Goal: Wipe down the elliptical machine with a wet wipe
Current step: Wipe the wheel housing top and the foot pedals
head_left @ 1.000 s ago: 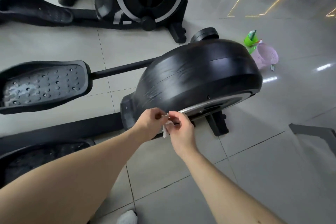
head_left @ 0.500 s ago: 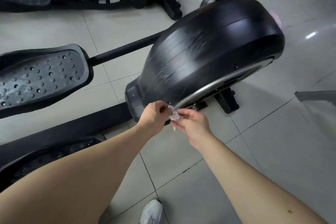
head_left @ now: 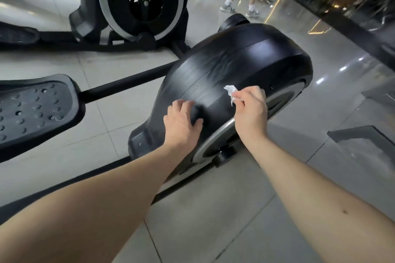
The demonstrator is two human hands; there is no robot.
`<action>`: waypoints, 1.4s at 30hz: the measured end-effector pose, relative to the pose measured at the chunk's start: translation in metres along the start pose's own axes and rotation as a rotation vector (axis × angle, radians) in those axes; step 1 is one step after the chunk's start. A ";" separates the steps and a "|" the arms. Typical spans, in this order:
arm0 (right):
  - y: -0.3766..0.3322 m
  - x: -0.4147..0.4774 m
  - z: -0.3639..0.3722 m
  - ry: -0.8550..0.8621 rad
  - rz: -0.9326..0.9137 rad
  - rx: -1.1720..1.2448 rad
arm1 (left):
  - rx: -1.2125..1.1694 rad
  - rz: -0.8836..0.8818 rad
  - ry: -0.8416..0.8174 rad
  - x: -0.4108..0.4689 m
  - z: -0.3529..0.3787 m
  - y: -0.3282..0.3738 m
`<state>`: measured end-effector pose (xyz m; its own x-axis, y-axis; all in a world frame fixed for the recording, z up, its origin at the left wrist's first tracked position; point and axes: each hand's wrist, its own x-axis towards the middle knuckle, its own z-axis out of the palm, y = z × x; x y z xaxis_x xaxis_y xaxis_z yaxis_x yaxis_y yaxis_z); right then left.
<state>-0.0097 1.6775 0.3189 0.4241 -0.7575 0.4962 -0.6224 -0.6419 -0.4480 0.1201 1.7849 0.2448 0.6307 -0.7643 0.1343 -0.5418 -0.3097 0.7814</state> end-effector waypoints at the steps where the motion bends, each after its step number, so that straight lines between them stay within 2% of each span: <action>1: 0.007 -0.003 0.006 0.023 -0.046 -0.026 | 0.006 0.046 0.033 0.003 0.006 -0.005; 8: 0.028 -0.014 0.032 0.226 -0.252 -0.063 | 0.002 0.237 0.151 0.015 0.034 -0.037; 15: 0.045 -0.010 0.045 0.314 -0.379 -0.147 | -0.079 0.330 0.253 0.020 0.047 -0.051; 21: 0.039 -0.022 0.056 0.363 -0.390 -0.171 | -0.112 0.350 0.343 0.020 0.056 -0.054; 23: 0.035 -0.048 0.076 0.284 -0.476 -0.185 | -0.141 0.315 0.332 0.017 0.057 -0.054; 26: 0.035 -0.084 0.094 0.020 -0.561 -0.147 | -0.146 0.305 0.291 0.007 0.053 -0.056; 28: 0.036 -0.075 0.084 0.021 -0.607 -0.098 | -0.123 0.318 0.263 0.002 0.049 -0.062; 30: 0.036 -0.044 0.065 0.113 -0.551 -0.091 | -0.098 0.327 0.245 0.000 0.045 -0.072; 32: 0.036 -0.011 0.047 0.271 -0.473 -0.216 | -0.066 0.334 0.212 -0.003 0.041 -0.081; 35: 0.032 -0.015 0.052 0.336 -0.383 -0.273 | -0.027 0.307 0.139 -0.002 0.038 -0.085; 36: 0.030 -0.032 0.060 0.321 -0.418 -0.270 | -0.026 0.287 0.117 0.000 0.037 -0.084; 40: 0.049 -0.104 0.092 0.036 -0.690 -0.206 | 0.055 0.307 0.113 0.008 0.028 -0.081; 42: 0.053 -0.102 0.086 0.019 -0.782 -0.253 | 0.079 0.316 0.081 0.009 0.025 -0.083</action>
<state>-0.0291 1.7102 0.1804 0.7870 -0.0991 0.6090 -0.2820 -0.9356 0.2122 0.1571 1.7892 0.1661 0.4651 -0.7830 0.4130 -0.7571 -0.1099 0.6440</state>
